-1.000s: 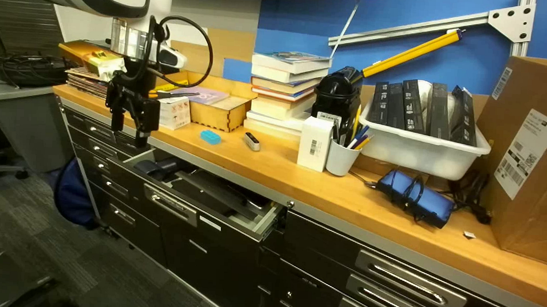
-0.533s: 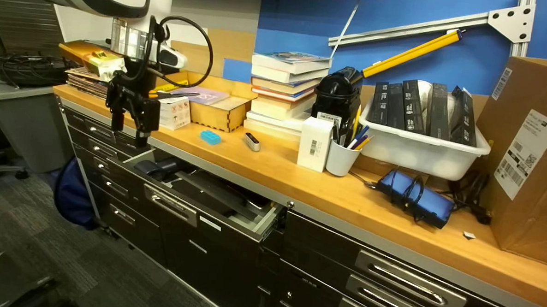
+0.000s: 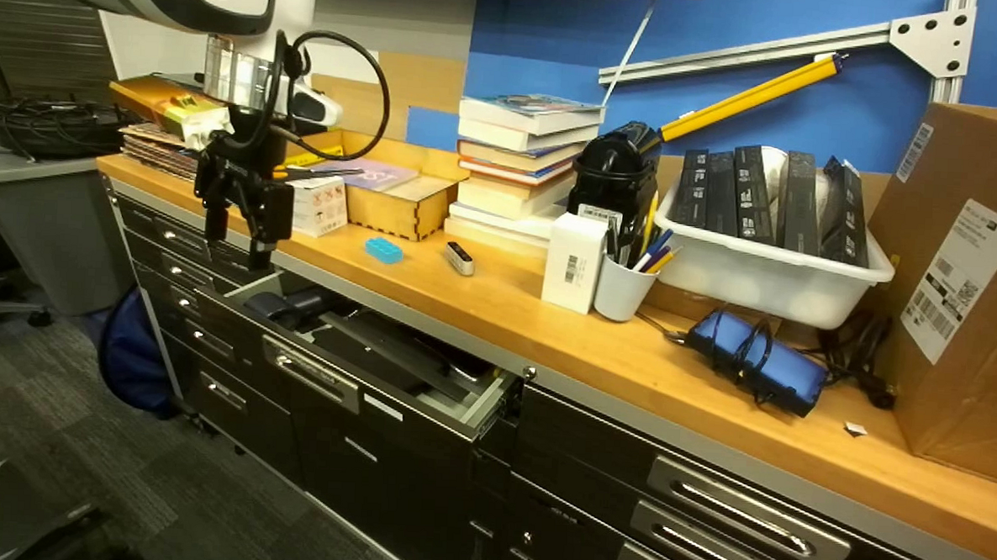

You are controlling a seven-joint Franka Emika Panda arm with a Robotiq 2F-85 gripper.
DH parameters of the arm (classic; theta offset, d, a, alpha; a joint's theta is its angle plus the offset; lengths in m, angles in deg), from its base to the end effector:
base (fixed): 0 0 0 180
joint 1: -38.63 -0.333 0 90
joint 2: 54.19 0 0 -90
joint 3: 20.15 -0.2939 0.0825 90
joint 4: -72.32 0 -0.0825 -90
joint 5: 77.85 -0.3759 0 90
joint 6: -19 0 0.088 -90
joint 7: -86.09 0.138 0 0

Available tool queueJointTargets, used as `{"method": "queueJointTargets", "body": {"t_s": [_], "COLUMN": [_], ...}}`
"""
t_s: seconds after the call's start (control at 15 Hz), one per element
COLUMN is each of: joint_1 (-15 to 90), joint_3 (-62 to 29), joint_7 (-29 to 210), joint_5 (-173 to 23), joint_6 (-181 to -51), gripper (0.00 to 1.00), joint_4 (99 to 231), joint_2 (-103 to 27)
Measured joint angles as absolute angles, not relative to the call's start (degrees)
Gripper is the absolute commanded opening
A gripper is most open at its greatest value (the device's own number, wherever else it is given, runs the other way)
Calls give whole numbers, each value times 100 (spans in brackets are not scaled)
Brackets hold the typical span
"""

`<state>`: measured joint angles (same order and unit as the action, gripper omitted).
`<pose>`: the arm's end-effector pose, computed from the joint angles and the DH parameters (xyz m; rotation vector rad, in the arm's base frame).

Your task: Slide the blue block in the drawer and close the drawer.

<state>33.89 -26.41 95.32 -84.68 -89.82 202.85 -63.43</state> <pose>0.4442 0.0985 0.3578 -3.0698 0.0358 0.3552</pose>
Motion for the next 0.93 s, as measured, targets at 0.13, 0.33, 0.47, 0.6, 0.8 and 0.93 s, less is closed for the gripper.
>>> {"method": "queueJointTargets", "body": {"t_s": [0.13,0.33,0.47,0.6,0.8,0.93], "joint_1": [3386,3349,3268,3184,3056,2942], "joint_3": [-2683,-2790,-2808,-2799,-2729,-2630], "joint_7": [9561,9853,10157,10433,10732,10917], "joint_5": [-8250,-7698,-7312,-7048,-6914,-6869], "joint_6": [-9091,-9390,-9549,-9642,-9738,-9765], "gripper": [100,100,100,100,100,100], "joint_4": [20029,19314,18750,18180,17422,17007], "joint_2": [-6108,-5443,-4922,-4397,-3667,-3235]}}
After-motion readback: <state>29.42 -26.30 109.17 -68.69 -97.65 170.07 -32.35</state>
